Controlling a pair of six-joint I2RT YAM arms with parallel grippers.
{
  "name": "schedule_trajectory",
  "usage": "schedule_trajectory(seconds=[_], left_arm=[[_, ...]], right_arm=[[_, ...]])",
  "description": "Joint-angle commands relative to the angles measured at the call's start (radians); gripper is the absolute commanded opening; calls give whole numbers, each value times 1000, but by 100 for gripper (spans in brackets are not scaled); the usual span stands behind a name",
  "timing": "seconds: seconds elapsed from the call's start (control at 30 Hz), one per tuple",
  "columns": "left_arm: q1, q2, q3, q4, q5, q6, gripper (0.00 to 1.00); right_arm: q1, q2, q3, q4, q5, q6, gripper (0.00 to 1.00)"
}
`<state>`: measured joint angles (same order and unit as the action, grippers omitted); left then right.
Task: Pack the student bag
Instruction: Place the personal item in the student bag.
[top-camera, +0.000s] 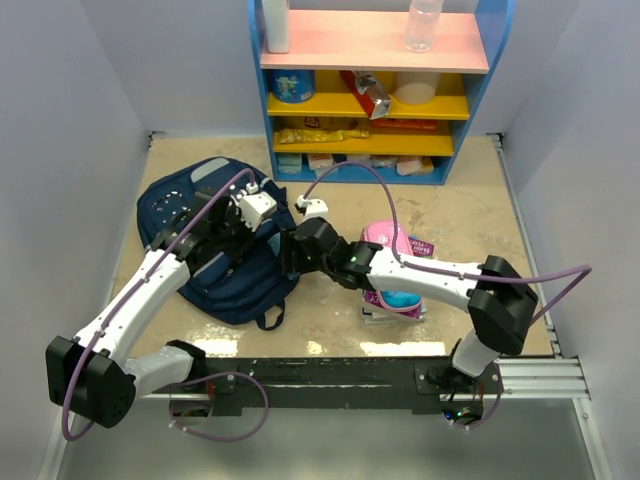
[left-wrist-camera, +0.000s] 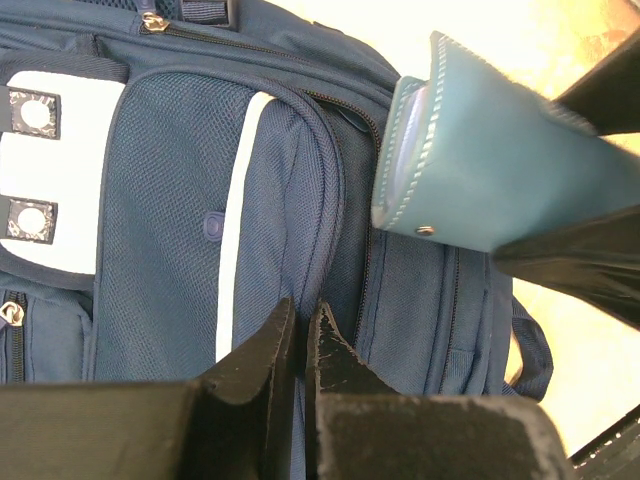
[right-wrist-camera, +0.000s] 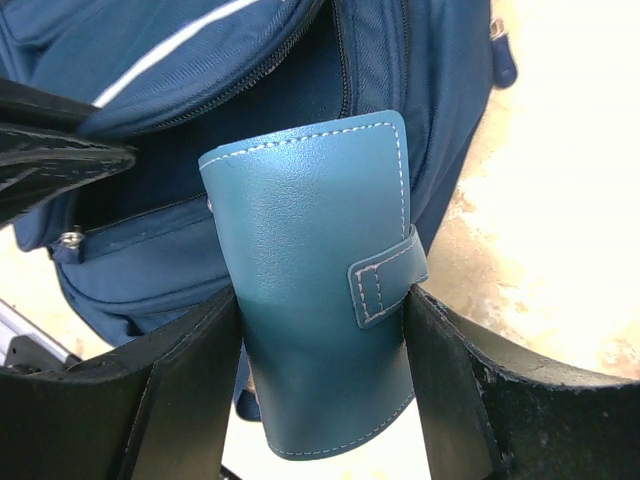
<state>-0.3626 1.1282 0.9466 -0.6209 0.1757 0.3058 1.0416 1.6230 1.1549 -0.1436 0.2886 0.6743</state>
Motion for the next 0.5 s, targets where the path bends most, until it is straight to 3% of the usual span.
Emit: schedule_trajectory(seconds=[0.0, 0.47], left_arm=[[-7, -25, 40, 38, 22, -13, 0], [-13, -36, 35, 33, 68, -17, 0]], right_arm=[[0, 24, 41, 84, -26, 14, 64], [-3, 172, 198, 30, -58, 36, 64]])
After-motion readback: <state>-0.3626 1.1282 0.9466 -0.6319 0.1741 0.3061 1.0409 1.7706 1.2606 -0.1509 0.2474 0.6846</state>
